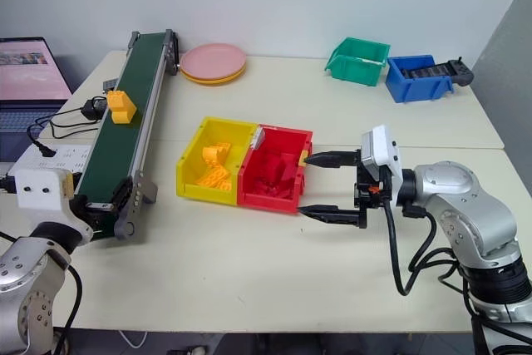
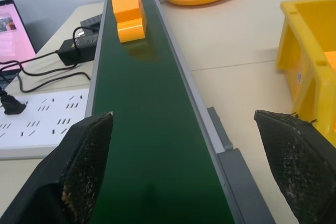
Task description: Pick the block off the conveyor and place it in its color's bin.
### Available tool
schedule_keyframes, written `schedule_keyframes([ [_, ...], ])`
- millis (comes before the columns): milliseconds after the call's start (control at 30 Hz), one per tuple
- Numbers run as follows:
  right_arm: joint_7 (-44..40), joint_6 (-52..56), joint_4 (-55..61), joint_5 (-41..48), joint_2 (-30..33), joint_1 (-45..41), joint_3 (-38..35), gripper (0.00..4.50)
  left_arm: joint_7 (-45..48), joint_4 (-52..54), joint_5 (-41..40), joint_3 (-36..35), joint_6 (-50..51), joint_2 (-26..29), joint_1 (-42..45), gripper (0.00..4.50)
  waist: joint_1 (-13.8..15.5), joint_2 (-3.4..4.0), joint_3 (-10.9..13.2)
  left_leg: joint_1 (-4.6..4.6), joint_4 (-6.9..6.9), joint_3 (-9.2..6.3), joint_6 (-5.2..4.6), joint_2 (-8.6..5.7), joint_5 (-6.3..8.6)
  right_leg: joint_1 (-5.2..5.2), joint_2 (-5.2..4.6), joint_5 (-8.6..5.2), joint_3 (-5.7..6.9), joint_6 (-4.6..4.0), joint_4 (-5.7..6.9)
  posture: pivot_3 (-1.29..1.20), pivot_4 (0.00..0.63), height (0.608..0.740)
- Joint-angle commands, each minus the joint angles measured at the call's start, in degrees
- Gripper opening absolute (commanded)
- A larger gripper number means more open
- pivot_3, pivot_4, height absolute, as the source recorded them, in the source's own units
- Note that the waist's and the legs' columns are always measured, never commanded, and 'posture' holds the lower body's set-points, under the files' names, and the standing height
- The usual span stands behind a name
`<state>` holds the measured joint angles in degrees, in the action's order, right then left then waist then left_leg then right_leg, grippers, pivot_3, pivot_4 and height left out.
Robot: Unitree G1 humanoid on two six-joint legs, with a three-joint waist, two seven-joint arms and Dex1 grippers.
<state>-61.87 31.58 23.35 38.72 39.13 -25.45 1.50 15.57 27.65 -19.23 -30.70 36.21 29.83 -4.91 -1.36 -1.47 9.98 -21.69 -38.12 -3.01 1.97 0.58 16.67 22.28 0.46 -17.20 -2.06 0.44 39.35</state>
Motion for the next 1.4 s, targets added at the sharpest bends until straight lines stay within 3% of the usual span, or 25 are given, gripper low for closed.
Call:
schedule_keyframes([
  [33,0.29,-1.12,0.87,-0.28,-0.19,-0.24,-0.37,4.5,-0.92,1.47,-1.43,-2.19,1.69,0.21,0.94,4.48,0.0,0.0,0.0,0.0,0.0,-0.01,0.0,0.0,0.0,0.0,0.0,0.0,0.01,0.0,0.0,0.0,0.15,0.74],
  [333,0.98,2.4,2.9,4.03,-0.32,-1.36,-1.38,4.5,-0.1,-1.87,-3.49,-1.98,6.49,2.68,4.15,4.48,-0.02,0.0,0.0,0.0,0.0,-0.01,0.0,0.0,0.0,0.0,0.0,0.0,0.02,0.0,0.01,0.0,0.15,0.74],
  [933,-0.53,1.54,4.51,2.33,1.14,-0.73,0.97,4.5,-2.95,-6.77,-1.11,-0.19,8.82,3.37,8.39,4.48,-0.01,0.0,0.0,0.0,0.0,-0.03,0.0,0.0,0.0,0.0,0.0,0.0,0.02,0.0,0.0,0.0,0.15,0.74],
  [1100,-0.91,0.83,3.93,1.65,1.65,-0.79,0.79,4.5,-4.78,-2.47,-0.91,-0.47,10.14,2.41,7.28,3.45,-0.01,0.0,0.0,0.0,0.0,-0.03,0.0,0.0,0.0,0.0,0.0,0.0,0.02,0.0,0.0,0.0,0.15,0.74],
  [1167,-1.27,0.42,3.5,1.24,1.87,-0.84,0.6,4.5,-6.88,3.17,-1.43,-1.57,11.73,0.3,5.48,2.94,0.0,0.0,0.0,-0.02,0.0,-0.04,0.0,0.0,0.0,0.01,0.0,0.0,0.02,0.0,-0.02,0.0,0.15,0.74],
  [1267,-1.91,-0.22,2.52,0.68,2.19,-1.37,0.38,4.5,-9.51,11.69,-2.67,-3.15,14.89,-3.36,2.11,2.53,-0.04,-0.01,0.0,-0.06,0.0,-0.01,0.0,-0.01,0.0,0.01,-0.03,0.0,-0.02,0.0,-0.1,0.0,0.15,0.74],
  [1400,-2.73,-0.98,0.96,0.13,2.19,-2.17,0.57,4.5,-11.72,14.17,-1.26,-3.0,14.43,-5.35,1.73,1.74,0.04,-0.01,0.0,-0.06,0.0,-0.02,0.0,-0.01,0.0,0.0,-0.04,0.01,0.03,0.01,-0.1,0.0,0.15,0.74],
])
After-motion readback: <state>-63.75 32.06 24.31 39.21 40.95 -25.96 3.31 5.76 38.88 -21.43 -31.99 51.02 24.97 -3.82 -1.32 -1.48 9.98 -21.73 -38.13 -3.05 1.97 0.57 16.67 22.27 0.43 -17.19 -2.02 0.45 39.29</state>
